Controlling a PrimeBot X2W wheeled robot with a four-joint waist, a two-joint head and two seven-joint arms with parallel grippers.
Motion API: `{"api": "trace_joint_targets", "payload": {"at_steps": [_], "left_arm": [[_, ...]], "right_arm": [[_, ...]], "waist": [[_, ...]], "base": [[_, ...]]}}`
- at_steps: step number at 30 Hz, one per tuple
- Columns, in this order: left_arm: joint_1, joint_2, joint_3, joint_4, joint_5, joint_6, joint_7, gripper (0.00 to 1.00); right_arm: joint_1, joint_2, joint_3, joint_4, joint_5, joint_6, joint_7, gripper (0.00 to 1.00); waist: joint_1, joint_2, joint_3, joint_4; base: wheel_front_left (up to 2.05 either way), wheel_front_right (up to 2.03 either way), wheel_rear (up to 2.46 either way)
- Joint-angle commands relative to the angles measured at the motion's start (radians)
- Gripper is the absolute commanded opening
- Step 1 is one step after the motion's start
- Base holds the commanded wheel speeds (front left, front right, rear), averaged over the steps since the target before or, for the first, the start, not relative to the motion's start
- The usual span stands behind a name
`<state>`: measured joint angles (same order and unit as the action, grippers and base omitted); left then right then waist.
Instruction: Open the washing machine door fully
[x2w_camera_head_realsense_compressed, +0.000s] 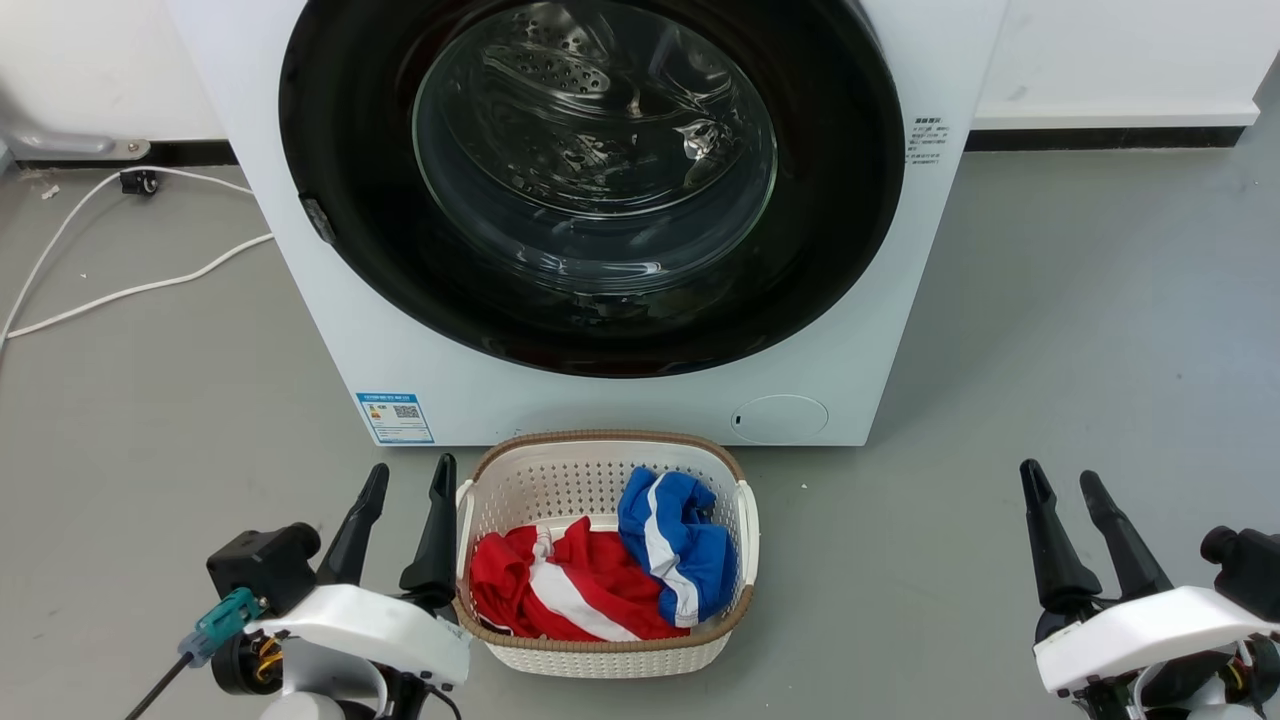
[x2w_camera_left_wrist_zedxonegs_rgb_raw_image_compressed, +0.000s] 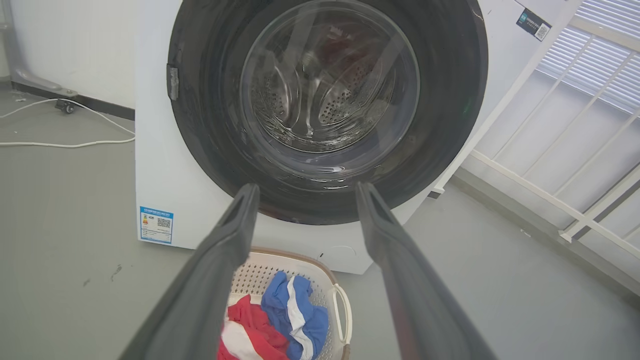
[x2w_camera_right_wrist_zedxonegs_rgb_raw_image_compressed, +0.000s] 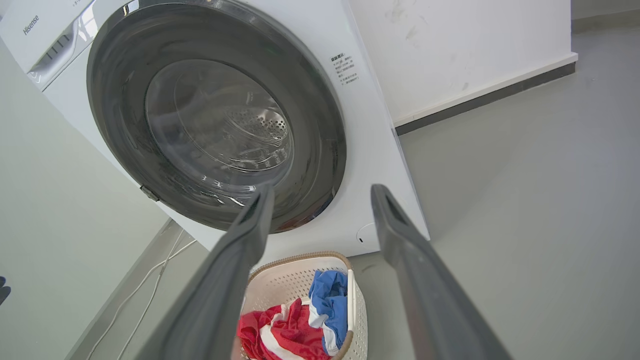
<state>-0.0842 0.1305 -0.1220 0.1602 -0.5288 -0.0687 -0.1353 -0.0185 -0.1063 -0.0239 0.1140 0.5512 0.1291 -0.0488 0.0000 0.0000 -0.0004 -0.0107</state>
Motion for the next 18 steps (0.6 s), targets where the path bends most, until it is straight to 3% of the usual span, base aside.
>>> {"api": "trace_joint_targets", "payload": {"at_steps": [1,18], "left_arm": [[0.001,0.012,-0.007,-0.010,0.033,0.005,-0.010,1.00],[0.009,0.039,-0.050,0.010,0.183,0.017,-0.052,1.00]], "right_arm": [[0.000,-0.009,0.001,-0.015,-0.036,0.002,-0.006,1.00],[0.016,-0.006,0.005,-0.034,-0.223,0.002,-0.016,1.00]], "waist": [[0.0000,0.0000,0.000,0.001],[0.0000,0.0000,-0.008,0.004]], "base": [[0.00,0.00,0.00],[0.00,0.00,0.00]]}}
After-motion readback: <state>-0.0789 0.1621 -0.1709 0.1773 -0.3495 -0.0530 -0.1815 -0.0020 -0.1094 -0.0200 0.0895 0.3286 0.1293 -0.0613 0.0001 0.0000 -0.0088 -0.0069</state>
